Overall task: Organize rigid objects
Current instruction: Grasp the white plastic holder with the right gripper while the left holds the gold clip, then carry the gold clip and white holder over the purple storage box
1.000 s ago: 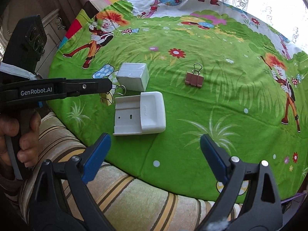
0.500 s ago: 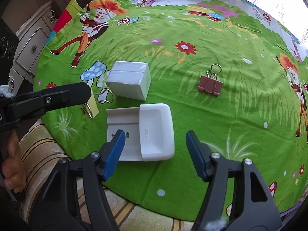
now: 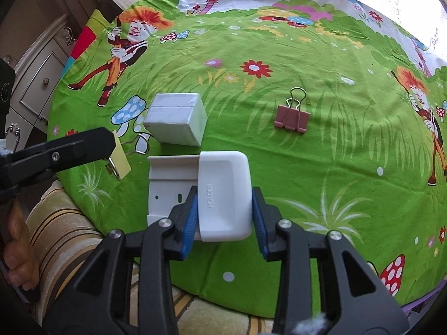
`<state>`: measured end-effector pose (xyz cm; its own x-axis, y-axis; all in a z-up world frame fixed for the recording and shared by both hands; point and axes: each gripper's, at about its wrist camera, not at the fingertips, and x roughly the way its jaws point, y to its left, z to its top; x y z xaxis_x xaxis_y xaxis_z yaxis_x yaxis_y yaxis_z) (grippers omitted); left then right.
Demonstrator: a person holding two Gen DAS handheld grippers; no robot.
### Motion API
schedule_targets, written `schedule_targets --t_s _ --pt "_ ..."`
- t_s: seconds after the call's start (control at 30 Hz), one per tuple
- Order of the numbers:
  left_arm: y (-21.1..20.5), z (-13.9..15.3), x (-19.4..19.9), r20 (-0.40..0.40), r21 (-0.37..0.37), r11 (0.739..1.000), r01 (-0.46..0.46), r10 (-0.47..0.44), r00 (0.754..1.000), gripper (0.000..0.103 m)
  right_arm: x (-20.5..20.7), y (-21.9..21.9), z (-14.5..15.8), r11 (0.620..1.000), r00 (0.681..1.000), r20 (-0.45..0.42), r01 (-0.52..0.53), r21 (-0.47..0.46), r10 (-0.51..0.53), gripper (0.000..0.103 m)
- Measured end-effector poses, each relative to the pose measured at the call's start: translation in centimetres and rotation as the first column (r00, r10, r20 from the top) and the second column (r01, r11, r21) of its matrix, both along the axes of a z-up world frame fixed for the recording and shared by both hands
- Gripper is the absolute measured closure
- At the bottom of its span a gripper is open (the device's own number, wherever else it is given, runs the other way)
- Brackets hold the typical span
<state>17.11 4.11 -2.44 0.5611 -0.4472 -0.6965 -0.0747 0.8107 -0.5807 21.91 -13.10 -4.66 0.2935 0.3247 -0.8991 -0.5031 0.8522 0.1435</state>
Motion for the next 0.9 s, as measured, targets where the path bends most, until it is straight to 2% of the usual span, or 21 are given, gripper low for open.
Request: schedule_targets --t_s 0.37,0.63,0.9 --pt "-3.3 2.6 -1.6 0.038 -0.002 0.999 0.054 -0.054 0.998 0.079 -2.7 -6.8 3.2 0.986 0.986 0.050 0.157 0.058 -0.160 0.063" --pt "-7.3 4.1 -2.9 0.059 0.005 0.992 0.126 -0.126 0.990 0.079 -6.1 -12.4 5.6 0.959 0.959 0.090 0.257 0.117 -0.268 0.063" --pt "-13.2 5.0 -4.2 0.077 -0.039 0.972 0.234 -0.230 0.970 0.079 -9.9 -18.6 7.7 0.921 0.921 0.120 0.349 0.172 -0.371 0.063"
